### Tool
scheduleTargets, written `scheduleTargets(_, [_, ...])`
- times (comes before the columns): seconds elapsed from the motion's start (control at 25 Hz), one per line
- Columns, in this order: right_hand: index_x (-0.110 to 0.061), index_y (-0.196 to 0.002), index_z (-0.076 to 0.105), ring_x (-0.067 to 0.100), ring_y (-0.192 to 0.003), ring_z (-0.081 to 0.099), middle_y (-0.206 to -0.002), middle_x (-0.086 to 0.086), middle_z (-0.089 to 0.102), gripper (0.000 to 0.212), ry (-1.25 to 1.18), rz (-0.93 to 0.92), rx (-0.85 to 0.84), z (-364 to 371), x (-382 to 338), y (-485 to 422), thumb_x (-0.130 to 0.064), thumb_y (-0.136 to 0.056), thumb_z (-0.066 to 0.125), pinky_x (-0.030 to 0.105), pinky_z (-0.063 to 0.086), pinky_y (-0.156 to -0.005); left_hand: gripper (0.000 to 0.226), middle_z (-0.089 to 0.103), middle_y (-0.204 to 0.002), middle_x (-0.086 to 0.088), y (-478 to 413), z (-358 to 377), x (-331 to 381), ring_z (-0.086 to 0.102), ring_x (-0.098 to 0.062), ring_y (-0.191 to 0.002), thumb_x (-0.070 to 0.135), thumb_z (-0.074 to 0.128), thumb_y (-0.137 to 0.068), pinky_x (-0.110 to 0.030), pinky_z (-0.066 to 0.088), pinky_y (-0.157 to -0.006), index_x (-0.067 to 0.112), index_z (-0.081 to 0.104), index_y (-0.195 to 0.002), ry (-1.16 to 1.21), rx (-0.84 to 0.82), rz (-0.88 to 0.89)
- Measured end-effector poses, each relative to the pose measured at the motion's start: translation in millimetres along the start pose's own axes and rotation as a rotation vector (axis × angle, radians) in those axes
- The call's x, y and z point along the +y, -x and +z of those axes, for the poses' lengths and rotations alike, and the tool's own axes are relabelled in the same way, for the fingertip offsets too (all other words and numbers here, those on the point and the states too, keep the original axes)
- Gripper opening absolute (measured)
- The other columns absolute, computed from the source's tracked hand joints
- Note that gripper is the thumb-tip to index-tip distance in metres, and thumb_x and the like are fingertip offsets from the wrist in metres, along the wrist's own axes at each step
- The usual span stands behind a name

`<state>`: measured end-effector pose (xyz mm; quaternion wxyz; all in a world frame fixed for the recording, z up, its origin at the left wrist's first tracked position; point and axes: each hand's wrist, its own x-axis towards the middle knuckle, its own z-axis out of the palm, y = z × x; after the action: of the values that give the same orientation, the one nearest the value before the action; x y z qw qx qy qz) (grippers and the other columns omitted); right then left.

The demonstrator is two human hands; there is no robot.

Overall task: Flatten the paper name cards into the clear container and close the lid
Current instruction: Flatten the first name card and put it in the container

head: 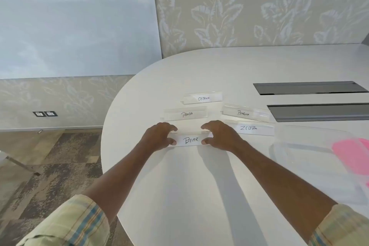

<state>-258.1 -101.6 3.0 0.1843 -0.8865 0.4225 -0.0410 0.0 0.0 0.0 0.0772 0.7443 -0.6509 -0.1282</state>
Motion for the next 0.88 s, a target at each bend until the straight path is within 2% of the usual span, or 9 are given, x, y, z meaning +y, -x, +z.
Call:
scheduleTargets(0.36, [-0.025,-0.15,0.059,0.021,-0.141,0.051,-0.148,0.0,0.061,0.066,0.037,0.024,-0.092,8.4,-2.9,-16.5,-0.034,-0.089,0.083,0.042,0.047,-0.109,0.074,0.062,-0.147,0.008,-9.1,4.4,-15.4,0.053,-0.016,-0.138,0.041,0.088,-0.081,-0.036,0.047,-0.104,0.029,0.06,-0.149,-0.025,-0.102,0.009])
scheduleTargets(0.64, [-0.025,-0.144,0.061,0.023,-0.133,0.055,-0.14,-0.002,0.064,0.064,0.076,0.006,-0.099,15.3,-8.0,-21.5,-0.036,-0.085,0.083,0.039,0.048,-0.102,0.068,0.064,-0.146,0.011,-10.5,3.8,-13.9,0.056,-0.017,-0.135,0.047,0.085,-0.083,-0.036,0.048,-0.102,0.034,0.062,-0.145,-0.135,-0.044,0.037])
scheduleTargets(0.88, [-0.025,-0.143,0.061,0.023,-0.129,0.057,-0.137,-0.002,0.066,0.063,0.103,-0.033,-0.109,19.6,-19.3,-24.9,-0.036,-0.085,0.083,0.04,0.048,-0.1,0.065,0.064,-0.146,0.006,-6.3,8.3,-10.9,0.055,-0.021,-0.138,0.041,0.084,-0.085,-0.038,0.048,-0.107,0.032,0.062,-0.146,-0.116,-0.023,0.032])
